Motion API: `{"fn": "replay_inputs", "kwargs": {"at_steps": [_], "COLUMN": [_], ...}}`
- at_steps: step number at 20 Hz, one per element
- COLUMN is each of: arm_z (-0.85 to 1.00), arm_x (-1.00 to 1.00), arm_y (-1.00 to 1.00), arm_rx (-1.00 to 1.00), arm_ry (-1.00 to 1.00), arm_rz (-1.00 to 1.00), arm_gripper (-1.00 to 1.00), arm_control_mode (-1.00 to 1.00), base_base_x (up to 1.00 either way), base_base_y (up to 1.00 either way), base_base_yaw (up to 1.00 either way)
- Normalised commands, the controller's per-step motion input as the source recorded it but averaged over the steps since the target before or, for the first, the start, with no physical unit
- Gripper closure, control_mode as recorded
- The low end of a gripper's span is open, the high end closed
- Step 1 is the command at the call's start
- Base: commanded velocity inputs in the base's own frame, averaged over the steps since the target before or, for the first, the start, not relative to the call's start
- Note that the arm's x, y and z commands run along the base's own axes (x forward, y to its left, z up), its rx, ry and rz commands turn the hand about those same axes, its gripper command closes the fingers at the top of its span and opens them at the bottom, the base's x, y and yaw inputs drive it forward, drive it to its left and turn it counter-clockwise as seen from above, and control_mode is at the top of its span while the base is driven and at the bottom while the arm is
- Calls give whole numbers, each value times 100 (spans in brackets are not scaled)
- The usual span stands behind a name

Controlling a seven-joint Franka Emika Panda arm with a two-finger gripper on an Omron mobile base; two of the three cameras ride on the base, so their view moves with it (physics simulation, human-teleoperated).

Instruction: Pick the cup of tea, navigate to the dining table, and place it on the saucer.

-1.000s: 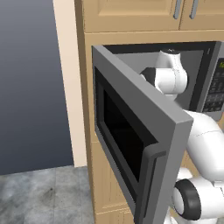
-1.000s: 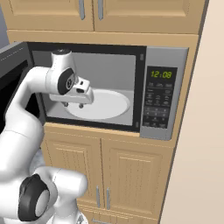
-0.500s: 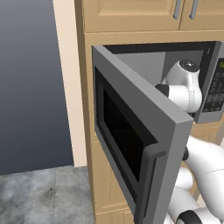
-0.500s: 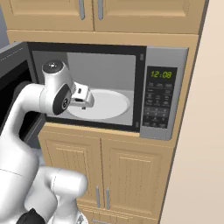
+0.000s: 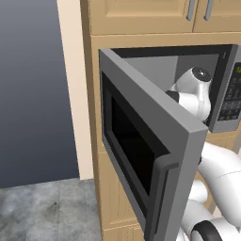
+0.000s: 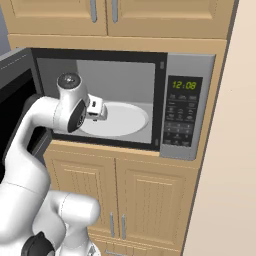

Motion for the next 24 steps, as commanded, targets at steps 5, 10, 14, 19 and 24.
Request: {"fn": "replay_inputs", "kwargs": {"at_steps": [5,10,14,19,24], "arm_z": [0,0,-14,-22,-18], "arm_x": [0,0,0,0,0], "arm_y": [1,-2,0,0,0], "arm_rx": [0,0,-3,-5,-5], "arm_ry": [-1,0,0,0,0], "arm_rz": [0,0,0,0,0], "arm_gripper": [-100,-100,-100,-100,-100], "arm_control_mode": [-100,-100,-100,-100,-100], "base_base_x": [0,0,0,0,0], "base_base_y": [0,0,0,0,0], "base_base_yaw": [0,0,0,0,0]}}
